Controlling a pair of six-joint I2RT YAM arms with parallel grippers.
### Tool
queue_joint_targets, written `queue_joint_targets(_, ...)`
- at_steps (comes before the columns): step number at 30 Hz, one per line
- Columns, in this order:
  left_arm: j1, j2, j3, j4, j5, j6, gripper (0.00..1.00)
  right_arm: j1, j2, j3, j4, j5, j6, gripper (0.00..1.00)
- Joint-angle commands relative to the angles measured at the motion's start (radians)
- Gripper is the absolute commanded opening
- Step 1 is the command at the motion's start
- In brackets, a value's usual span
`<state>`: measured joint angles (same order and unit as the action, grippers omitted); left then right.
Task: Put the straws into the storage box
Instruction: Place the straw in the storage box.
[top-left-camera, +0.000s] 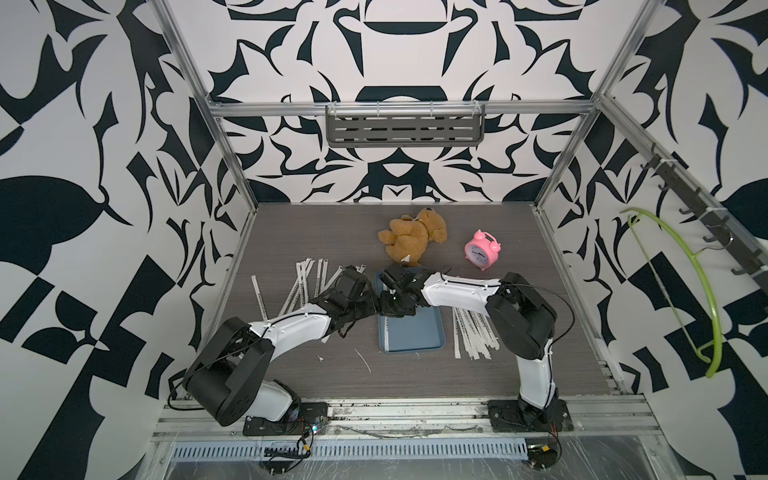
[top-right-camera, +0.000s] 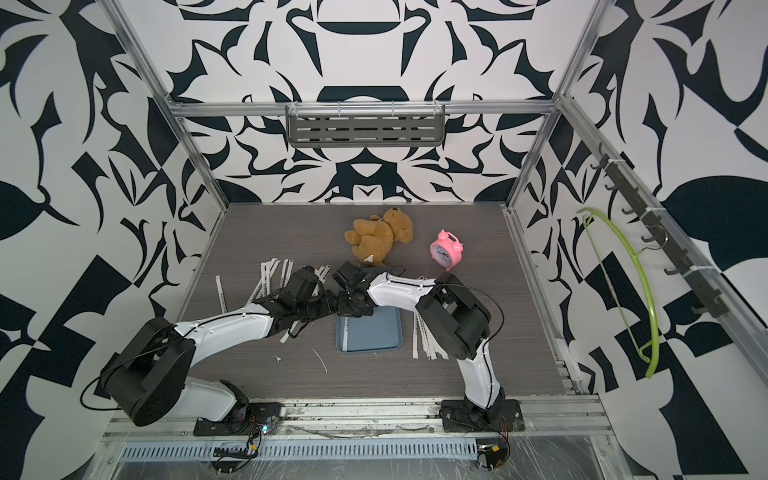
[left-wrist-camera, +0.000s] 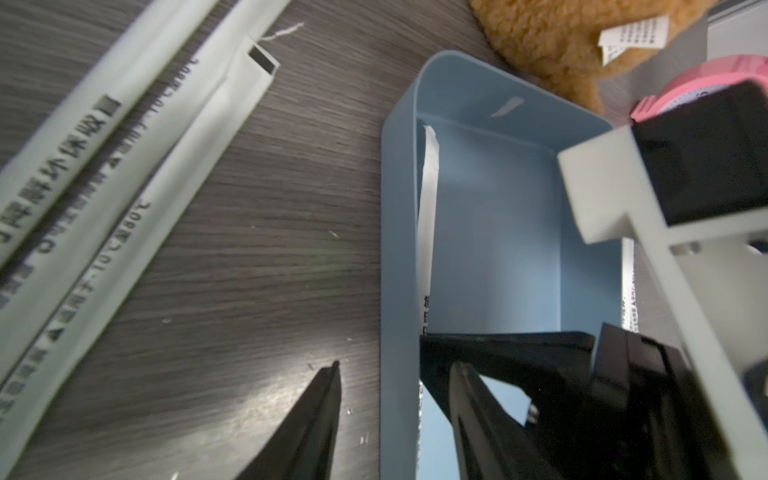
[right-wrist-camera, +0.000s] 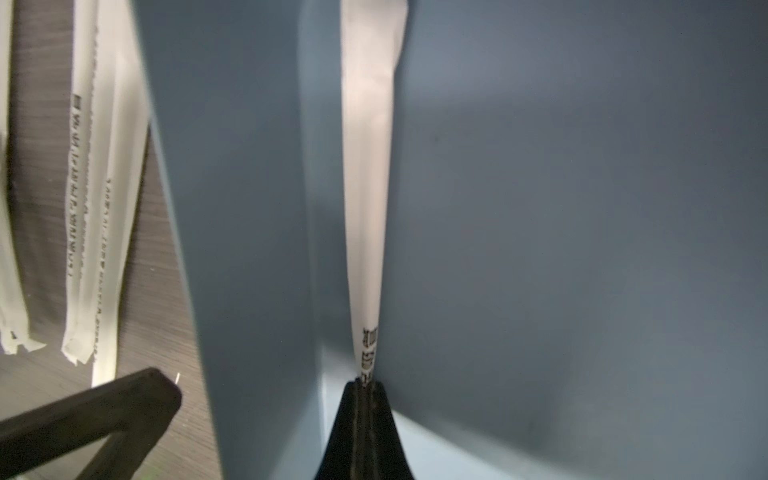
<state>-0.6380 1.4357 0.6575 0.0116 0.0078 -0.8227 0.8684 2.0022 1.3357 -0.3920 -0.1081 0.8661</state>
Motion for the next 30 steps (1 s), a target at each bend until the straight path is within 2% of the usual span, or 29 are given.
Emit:
queue_joint_targets(1, -0.006, 0.012, -0.019, 0.024, 0.023, 0.002, 0.47, 0.018, 0.024, 0.025, -0.008, -0.007, 0.048, 0.04)
queue_joint_targets(11, -0.006, 0.005, -0.016, 0.011, 0.014, 0.02, 0.45, 0.024, 0.009, 0.05, -0.056, -0.047, 0.022, 0.06)
queue_joint_targets(18, -0.005, 0.019, -0.012, 0.037, 0.034, 0.019, 0.42, 0.024, 0.017, 0.105, -0.145, -0.122, -0.016, 0.05)
queue_joint_targets(25, -0.005, 0.028, -0.018, 0.048, 0.04, 0.017, 0.41, 0.023, 0.079, 0.122, -0.131, -0.14, -0.018, 0.08)
queue_joint_targets(30, -0.005, 0.026, -0.013, 0.049, 0.039, 0.028, 0.4, 0.023, 0.043, 0.132, -0.142, -0.125, -0.028, 0.1)
